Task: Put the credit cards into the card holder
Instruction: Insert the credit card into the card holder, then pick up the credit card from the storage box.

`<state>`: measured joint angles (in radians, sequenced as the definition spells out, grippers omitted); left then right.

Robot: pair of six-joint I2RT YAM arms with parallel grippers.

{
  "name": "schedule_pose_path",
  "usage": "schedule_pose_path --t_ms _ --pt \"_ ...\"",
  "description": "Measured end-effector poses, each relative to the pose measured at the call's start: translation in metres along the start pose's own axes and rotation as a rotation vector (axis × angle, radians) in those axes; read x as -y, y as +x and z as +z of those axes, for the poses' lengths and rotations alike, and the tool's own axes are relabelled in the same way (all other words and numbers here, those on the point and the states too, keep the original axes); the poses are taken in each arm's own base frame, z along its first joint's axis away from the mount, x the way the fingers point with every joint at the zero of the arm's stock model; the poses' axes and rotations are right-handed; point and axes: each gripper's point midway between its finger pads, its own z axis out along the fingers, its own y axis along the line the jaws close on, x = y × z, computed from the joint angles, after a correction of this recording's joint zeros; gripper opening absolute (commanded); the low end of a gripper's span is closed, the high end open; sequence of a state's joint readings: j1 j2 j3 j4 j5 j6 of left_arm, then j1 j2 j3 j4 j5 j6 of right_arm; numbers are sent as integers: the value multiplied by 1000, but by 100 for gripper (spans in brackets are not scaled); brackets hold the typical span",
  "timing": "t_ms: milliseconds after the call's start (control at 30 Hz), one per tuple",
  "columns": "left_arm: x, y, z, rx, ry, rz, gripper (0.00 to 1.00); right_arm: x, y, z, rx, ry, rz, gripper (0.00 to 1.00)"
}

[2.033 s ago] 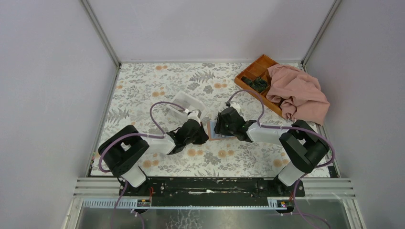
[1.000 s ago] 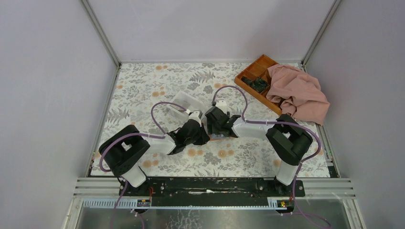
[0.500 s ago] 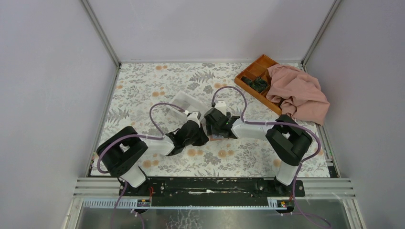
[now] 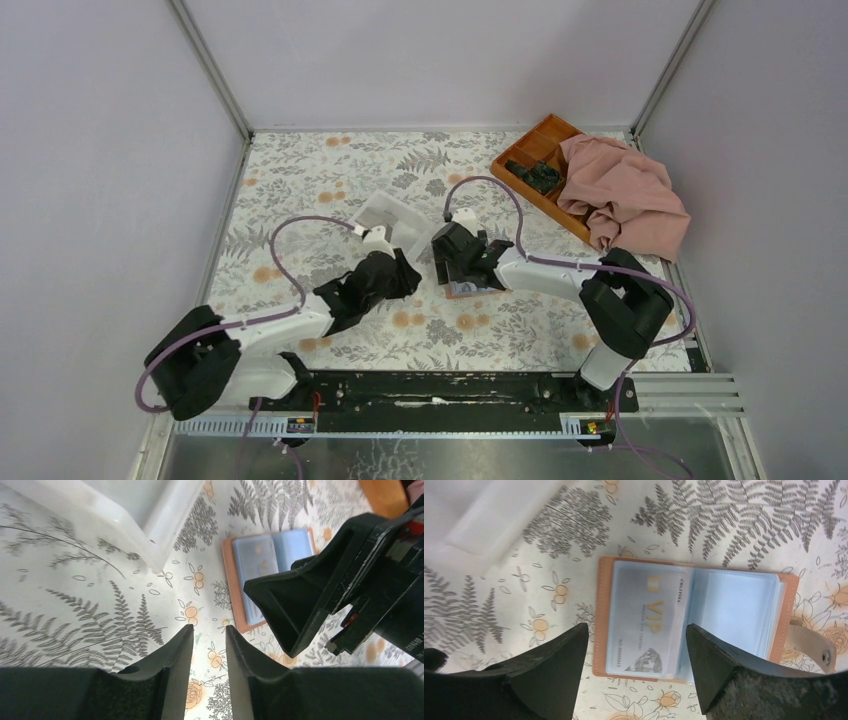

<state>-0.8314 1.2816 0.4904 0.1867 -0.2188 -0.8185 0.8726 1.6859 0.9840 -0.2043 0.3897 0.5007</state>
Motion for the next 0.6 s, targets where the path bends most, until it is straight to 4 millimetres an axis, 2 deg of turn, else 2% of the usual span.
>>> schedule_pose_path --t_ms 133,167,200,233,267,333,433,533,600 --pt "-4 -24 -21 86 -34 -17 62 -10 -16 -9 36 -50 -19 78" --pt "-4 -30 -26 108 -39 -23 69 -12 -21 -12 50 -68 -22 77" --pt "-6 -37 -33 137 -47 -33 82 -16 -28 -15 70 -86 -24 76" --pt "-7 -44 -39 164 -53 -40 90 -19 -36 -20 94 -104 -29 75" --pt "-8 -51 -45 191 -60 -49 95 -22 -43 -24 115 -120 -34 74" --pt "-13 -63 -56 242 -77 -66 100 -30 -64 -33 164 -148 -51 72" --pt "-23 -75 -67 292 -117 -87 100 -46 -103 -50 246 -197 -75 70" --pt "-39 -82 -70 312 -174 -99 100 -69 -150 -64 330 -244 -87 69" --pt "-48 -86 -70 319 -205 -110 99 -87 -175 -64 367 -274 -91 69"
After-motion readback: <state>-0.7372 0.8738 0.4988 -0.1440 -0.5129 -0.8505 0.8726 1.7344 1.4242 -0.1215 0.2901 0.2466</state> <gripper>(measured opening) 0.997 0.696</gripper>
